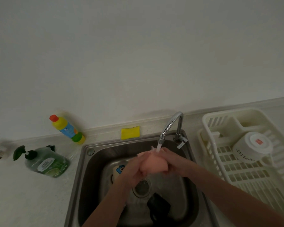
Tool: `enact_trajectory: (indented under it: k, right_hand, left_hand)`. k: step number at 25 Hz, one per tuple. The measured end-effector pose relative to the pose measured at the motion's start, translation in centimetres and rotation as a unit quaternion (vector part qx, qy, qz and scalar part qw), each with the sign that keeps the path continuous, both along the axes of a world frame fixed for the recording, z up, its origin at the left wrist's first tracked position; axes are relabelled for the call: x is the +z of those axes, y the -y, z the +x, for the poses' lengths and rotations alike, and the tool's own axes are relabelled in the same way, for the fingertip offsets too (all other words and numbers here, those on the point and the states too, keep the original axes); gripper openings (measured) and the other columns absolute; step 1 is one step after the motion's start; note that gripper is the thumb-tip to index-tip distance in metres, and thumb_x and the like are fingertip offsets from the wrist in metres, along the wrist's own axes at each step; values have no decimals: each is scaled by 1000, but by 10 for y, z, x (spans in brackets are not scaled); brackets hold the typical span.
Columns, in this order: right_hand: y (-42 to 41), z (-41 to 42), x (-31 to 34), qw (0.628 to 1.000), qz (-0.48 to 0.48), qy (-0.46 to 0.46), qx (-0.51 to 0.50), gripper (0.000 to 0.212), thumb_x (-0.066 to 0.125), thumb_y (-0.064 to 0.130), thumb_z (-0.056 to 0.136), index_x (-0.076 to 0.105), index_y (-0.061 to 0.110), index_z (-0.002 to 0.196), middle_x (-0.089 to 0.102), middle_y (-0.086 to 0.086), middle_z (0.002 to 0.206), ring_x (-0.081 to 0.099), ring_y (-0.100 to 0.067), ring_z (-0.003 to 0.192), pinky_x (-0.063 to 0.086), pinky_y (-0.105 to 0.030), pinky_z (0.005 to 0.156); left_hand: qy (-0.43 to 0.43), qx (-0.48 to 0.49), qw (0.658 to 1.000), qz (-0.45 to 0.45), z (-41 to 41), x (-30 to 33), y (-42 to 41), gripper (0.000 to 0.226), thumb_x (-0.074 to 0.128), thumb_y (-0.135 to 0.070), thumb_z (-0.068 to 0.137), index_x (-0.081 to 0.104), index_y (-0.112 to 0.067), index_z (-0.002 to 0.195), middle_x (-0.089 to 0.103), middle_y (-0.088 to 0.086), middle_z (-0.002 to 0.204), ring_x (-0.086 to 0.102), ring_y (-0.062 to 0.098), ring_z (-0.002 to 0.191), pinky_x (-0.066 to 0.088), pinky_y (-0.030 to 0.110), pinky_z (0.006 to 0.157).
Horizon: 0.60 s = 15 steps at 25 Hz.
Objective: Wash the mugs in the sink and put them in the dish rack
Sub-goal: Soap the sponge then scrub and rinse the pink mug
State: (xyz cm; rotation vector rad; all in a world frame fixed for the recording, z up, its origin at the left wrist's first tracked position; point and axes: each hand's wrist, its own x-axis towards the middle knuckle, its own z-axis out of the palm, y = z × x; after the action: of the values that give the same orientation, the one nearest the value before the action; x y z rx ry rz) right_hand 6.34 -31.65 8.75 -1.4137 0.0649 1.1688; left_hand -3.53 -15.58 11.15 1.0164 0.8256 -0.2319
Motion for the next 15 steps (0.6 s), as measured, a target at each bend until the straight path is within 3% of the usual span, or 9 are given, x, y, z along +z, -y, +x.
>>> enact_trajectory:
  k: [2, 5, 7, 9, 11, 13, 15]
  right_hand:
    - [2, 1, -4, 1000, 27, 16, 4, 78, 85, 48, 66, 47, 32, 133, 53, -18, 133, 63, -35, 102, 54, -35, 58]
    - [8, -3, -4, 998, 24, -60, 8, 90, 87, 59, 57, 54, 25, 133, 58, -20, 130, 64, -36, 103, 56, -39, 63]
    - [12, -3, -1, 999, 27, -7, 23, 74, 85, 52, 65, 56, 25, 128, 62, -17, 123, 66, -29, 93, 54, -35, 63]
    - [15, -3, 3, 998, 54, 31, 27, 56, 81, 38, 76, 55, 27, 125, 62, -16, 122, 68, -31, 94, 55, -36, 66]
    - [18, -6, 7, 997, 65, -24, 23, 51, 74, 44, 83, 56, 21, 125, 62, -19, 121, 67, -34, 97, 56, -38, 68]
    - [18, -9, 6, 998, 45, -49, 14, 56, 69, 53, 82, 58, 17, 124, 63, -20, 114, 65, -35, 95, 56, -39, 69]
    - [20, -7, -2, 998, 59, -4, 17, 51, 73, 50, 81, 59, 24, 122, 60, -20, 114, 62, -35, 93, 54, -40, 69]
  left_hand:
    - [12, -8, 1000, -15, -1, 0, 0, 65, 87, -39, 71, 64, -10, 124, 66, 20, 123, 66, 36, 110, 57, 47, 90]
    - [16, -31, 999, 12, -2, 4, 4, 56, 80, -33, 75, 63, -7, 122, 68, 18, 119, 66, 34, 109, 58, 40, 77]
    - [13, -28, 1000, 2, -3, 9, 5, 48, 75, -24, 81, 62, -3, 122, 70, 19, 116, 68, 35, 106, 58, 39, 76]
    - [1, -38, 999, 4, -1, 16, 5, 41, 71, -20, 86, 62, -1, 121, 71, 20, 113, 72, 31, 94, 58, 31, 63]
    - [-8, -54, 998, 26, -3, 17, 5, 37, 69, -20, 89, 63, -1, 120, 72, 19, 109, 71, 21, 73, 50, 21, 46]
    - [-7, -52, 998, 22, -6, 16, 7, 33, 68, -18, 90, 64, -1, 119, 72, 18, 106, 71, 19, 69, 54, 24, 52]
    - [3, -56, 998, -5, -9, 16, 6, 31, 67, -13, 90, 63, 0, 118, 72, 14, 93, 70, 21, 69, 56, 27, 56]
